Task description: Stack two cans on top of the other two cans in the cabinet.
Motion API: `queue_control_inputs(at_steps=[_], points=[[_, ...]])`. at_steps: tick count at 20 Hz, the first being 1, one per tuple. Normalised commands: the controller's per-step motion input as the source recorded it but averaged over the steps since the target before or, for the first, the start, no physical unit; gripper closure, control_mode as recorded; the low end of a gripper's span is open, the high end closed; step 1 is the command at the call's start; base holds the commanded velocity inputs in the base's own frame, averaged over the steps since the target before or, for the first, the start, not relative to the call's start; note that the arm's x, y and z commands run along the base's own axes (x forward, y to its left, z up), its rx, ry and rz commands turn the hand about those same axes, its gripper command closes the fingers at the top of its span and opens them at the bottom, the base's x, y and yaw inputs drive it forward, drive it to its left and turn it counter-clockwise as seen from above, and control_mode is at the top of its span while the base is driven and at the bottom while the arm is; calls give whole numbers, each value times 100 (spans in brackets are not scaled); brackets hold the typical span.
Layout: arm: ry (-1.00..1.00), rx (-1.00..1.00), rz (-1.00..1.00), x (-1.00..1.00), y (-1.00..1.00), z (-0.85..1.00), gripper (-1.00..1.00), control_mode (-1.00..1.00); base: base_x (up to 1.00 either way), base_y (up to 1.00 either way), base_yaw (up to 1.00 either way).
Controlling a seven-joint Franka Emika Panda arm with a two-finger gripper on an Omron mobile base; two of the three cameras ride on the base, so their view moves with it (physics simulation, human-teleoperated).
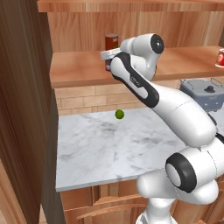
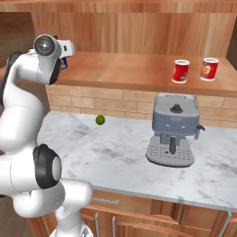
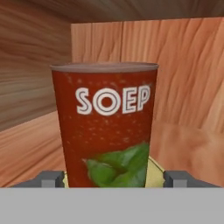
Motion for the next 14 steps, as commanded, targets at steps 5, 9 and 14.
queue_control_inputs(at_steps=[5,9,14], points=[[0,2,0,4,1,-10,-100,-100,0,0,0],[0,3,0,-3,0,-1,-100,-100,0,0,0],[0,2,0,-22,0,0,-100,-100,0,0,0]])
